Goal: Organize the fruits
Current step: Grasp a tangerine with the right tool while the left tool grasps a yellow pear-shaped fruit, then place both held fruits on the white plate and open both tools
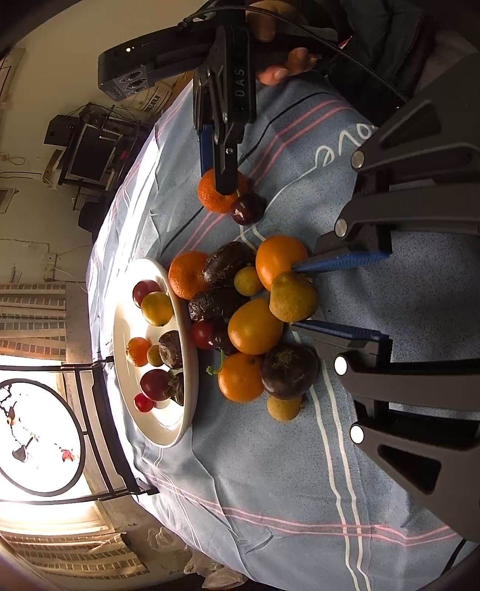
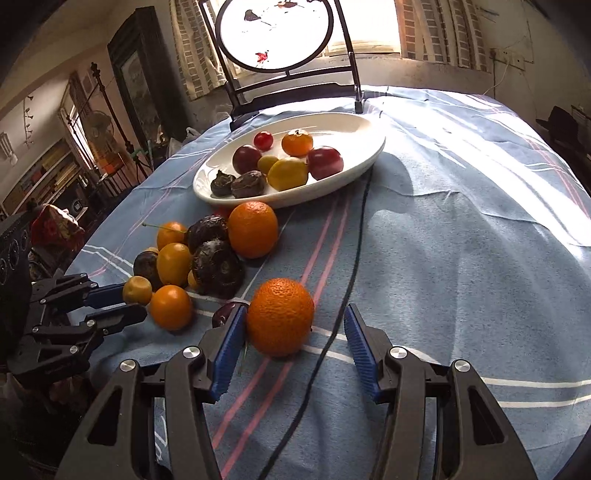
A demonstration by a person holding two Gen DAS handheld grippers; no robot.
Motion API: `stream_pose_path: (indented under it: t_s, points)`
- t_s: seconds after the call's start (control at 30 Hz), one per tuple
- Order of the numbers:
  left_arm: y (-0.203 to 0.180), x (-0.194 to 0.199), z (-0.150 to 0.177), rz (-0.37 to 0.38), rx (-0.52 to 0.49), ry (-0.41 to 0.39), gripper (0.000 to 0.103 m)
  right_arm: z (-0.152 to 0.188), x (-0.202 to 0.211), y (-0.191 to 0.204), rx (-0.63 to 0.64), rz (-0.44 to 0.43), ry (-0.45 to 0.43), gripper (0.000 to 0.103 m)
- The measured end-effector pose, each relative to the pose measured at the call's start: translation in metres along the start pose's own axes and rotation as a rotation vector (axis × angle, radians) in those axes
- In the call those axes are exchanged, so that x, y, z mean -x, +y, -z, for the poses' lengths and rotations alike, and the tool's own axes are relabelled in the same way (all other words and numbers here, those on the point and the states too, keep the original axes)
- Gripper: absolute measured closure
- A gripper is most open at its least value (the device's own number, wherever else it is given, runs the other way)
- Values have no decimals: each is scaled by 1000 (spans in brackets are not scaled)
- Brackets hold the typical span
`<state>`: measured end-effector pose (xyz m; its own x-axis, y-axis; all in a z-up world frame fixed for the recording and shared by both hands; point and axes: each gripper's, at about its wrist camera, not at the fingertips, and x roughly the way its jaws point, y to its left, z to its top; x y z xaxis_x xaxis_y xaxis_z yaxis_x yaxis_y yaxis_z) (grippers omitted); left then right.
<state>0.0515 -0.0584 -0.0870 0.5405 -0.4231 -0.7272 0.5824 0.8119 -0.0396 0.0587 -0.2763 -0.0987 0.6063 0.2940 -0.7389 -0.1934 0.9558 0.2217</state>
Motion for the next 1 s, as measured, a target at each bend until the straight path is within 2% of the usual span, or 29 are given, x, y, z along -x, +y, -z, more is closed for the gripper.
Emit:
stream_pose_path:
  t_s: [0.1,0.37,0.57,0.77,0.9,1.0]
  points:
    - [4,0,0,-1,12,-1,78,-2,-1,-1,-42,-35,-20,66]
    - [15,6,0,0,41,-23,78,-14,31,-16,-119,-86,-143,66]
    - [21,17,-10,-2,52,-64,78,-30,38,-28,-152,-89,-168,66]
    - [44,13,-50,3,73,-96,78,-84,27,-18,-106,-115,-173,66]
    - [63,-9,-87,-28,78,-90,78,-125,-7,-18,-119,-115,-131,66]
    - [85,-34,-115,-18,129,-70,78,-148,-33,-20,-130,-93,-122,65]
